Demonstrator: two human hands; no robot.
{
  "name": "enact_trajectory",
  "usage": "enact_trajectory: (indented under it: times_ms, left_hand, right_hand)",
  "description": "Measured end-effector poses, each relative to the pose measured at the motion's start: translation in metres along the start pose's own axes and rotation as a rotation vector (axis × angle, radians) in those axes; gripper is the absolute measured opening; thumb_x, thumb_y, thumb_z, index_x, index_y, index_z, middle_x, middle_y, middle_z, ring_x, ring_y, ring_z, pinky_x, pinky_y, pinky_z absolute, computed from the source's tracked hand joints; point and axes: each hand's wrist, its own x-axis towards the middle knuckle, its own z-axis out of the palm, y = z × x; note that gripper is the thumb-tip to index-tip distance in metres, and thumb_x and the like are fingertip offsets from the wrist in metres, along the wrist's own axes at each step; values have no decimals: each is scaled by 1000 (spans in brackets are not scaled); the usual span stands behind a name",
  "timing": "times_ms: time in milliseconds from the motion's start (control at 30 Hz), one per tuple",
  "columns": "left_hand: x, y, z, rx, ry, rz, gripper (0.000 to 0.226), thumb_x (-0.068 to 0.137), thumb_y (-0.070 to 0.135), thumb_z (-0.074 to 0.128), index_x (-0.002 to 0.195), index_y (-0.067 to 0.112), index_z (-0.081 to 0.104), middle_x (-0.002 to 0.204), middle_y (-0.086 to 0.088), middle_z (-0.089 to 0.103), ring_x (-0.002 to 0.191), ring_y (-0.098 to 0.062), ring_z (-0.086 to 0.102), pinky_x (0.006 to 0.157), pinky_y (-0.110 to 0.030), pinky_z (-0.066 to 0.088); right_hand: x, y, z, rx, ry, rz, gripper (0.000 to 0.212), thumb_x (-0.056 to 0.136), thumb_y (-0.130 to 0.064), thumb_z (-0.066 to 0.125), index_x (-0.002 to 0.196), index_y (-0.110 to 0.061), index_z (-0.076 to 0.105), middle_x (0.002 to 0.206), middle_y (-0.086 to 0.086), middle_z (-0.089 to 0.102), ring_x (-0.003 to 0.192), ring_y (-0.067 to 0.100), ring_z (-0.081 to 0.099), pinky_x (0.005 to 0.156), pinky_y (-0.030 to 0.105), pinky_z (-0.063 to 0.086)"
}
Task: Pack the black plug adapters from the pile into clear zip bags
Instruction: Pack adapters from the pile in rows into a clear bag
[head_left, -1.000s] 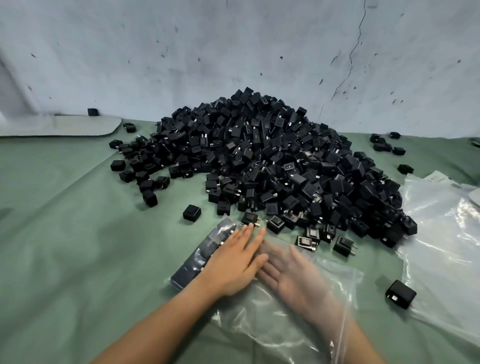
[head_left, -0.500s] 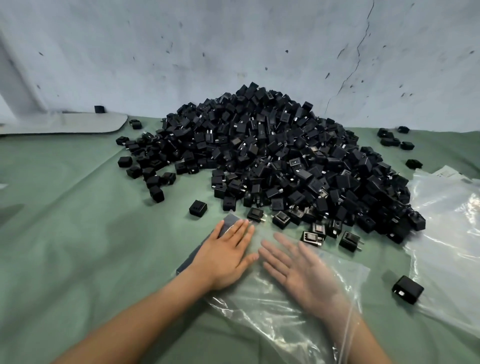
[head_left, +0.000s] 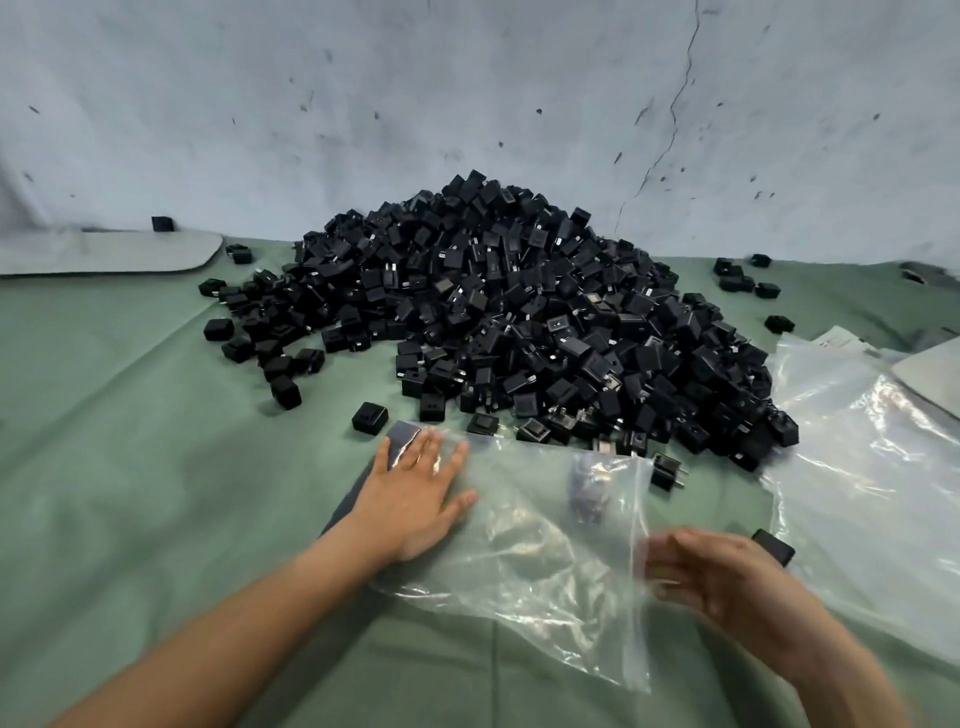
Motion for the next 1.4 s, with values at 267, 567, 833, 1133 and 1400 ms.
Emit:
enact_trajectory:
  times_ms: [267,567,833,1133,1400]
  left_hand:
    - [-37,94,3,-266,24,365,64,88,70,-1,141,48,-29,153,11,-32,142,-14,-29,114,-42,-21]
    - [-48,146,-27,-155,310,597,41,93,26,46,133,31,49,97,-7,55,95,-28,53,70,-35,34]
    - [-60,145,-23,-259,220,520,22,91,30,41,92,15,58,86,-18,64,81,-39,57,64,-37,30]
    - [-68,126,-16,-611,253,401,15,80,31,44,83,22,57,70,2,61,73,-23,56,66,-32,43]
    - [-78,134,-23,-755,372,479,5,80,20,50,76,17,52,66,9,48,59,-15,41,54,-31,35]
  right_hand:
    - [36,-65,37,-921,262,-662,21,89,2,58,91,-12,74,90,-3,73,82,7,65,77,15,47]
    - [96,-56,56,-1813,-135,-334,51,87,4,45,128,-23,57,123,5,57,114,25,49,91,30,40]
    - [86,-49,29,-1550,33,-382,39,72,-23,78,99,-12,52,94,-1,47,85,21,50,70,31,41]
    - [19,-45,-9,-499,288,-383,29,78,0,73,98,-20,67,98,14,62,70,19,63,61,21,54]
    - [-39,-5,26,-550,-91,-141,19,77,1,73,92,-11,73,81,9,71,62,16,62,59,20,49]
